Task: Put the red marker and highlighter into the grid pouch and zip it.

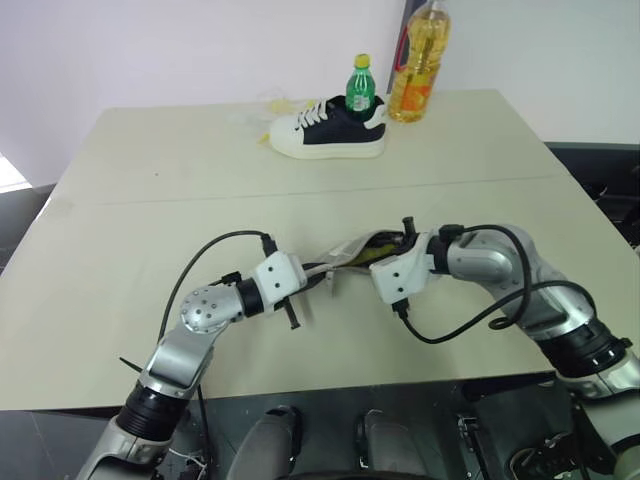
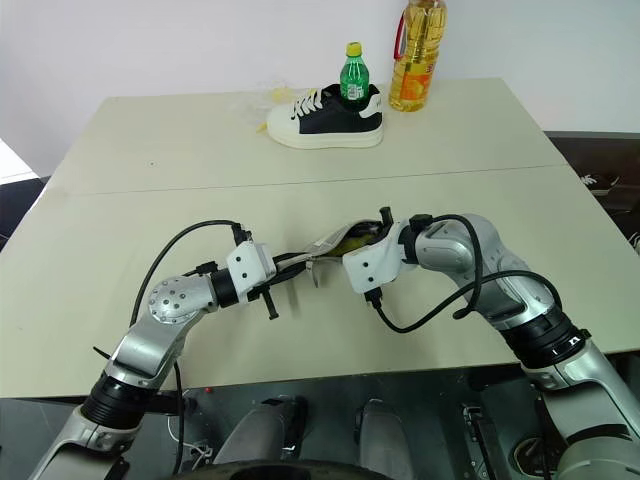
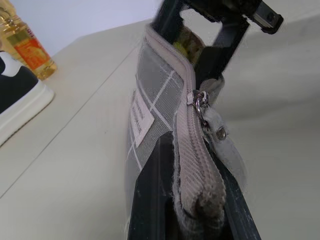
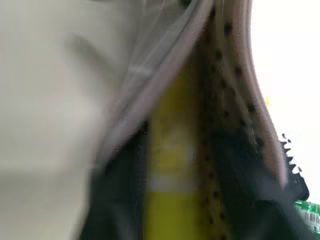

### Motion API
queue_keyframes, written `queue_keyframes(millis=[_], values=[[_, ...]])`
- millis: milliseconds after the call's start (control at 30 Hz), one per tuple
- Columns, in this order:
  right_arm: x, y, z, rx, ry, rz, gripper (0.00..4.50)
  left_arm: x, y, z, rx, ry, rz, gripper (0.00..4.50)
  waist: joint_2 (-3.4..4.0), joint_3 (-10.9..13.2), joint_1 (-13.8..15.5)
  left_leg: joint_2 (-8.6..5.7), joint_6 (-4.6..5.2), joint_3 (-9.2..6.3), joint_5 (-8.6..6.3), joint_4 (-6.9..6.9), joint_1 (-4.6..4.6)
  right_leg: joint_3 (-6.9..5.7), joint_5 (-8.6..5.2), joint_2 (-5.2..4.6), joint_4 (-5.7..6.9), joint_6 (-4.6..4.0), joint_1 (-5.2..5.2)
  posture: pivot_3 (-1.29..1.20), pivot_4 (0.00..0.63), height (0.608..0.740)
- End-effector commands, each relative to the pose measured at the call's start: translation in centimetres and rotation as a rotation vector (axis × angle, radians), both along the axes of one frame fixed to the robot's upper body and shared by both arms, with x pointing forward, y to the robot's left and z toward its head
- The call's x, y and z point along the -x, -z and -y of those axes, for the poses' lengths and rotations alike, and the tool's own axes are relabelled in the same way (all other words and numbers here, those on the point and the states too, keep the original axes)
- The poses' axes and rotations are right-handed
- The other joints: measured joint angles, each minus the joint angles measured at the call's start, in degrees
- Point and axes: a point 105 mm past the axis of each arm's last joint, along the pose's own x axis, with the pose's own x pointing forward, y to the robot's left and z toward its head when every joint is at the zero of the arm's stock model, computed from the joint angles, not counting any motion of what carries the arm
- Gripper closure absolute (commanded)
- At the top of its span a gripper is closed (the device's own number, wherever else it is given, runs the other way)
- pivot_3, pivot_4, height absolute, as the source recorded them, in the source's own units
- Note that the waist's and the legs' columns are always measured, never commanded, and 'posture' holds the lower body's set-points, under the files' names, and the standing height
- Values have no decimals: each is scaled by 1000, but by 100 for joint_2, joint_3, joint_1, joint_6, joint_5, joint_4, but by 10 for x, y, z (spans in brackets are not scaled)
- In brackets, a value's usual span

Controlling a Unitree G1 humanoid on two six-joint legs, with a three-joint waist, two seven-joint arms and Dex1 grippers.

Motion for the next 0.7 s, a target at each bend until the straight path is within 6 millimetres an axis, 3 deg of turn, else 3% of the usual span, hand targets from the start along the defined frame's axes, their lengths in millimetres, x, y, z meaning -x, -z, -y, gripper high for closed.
queue_keyframes(millis=[33, 67, 233, 300, 400, 567, 700], values=[[-1, -39, 3, -116, 6, 42, 774, -4, -17, -6, 63, -41, 38, 4500, 0, 0, 0, 0, 0, 0, 0, 0, 0, 0, 0, 0, 0, 0, 0, 0, 150, 738], [-1, -51, 7, -187, 32, -4, 281, -8, -19, -9, 94, -72, 20, 4500, 0, 0, 0, 0, 0, 0, 0, 0, 0, 0, 0, 0, 0, 0, 0, 0, 150, 738], [7, -100, 16, -618, 105, -314, 281, -32, -28, -16, 285, -195, -88, 4500, -3, 2, 6, 1, 1, -5, 0, 3, 0, -1, 1, 0, 1, 0, 3, 0, 150, 738], [8, -109, 18, -747, 127, -422, 281, -41, -34, -12, 384, -216, -147, 4500, -8, 3, 15, 1, 1, -10, 0, 6, 0, -5, 1, 1, 1, 0, 6, 0, 150, 738], [11, -104, 19, -833, 165, -543, 281, -51, -43, -6, 508, -231, -230, 4500, -19, 1, 15, -1, 2, -12, 0, 7, -1, -9, 1, 0, -1, 1, 9, 0, 150, 738], [3, -57, 6, -888, 330, -689, 281, -55, -53, 9, 622, -201, -315, 4500, -20, 1, -9, -2, 2, -9, -1, 5, -6, -9, 1, -2, 0, 1, 2, 0, 150, 738], [-8, -38, -9, -986, 430, -753, 281, -53, -54, 17, 644, -184, -349, 4500, -20, 2, -11, 1, 1, -6, 1, 4, -6, -7, 2, 1, 11, 0, -9, 0, 150, 738]])
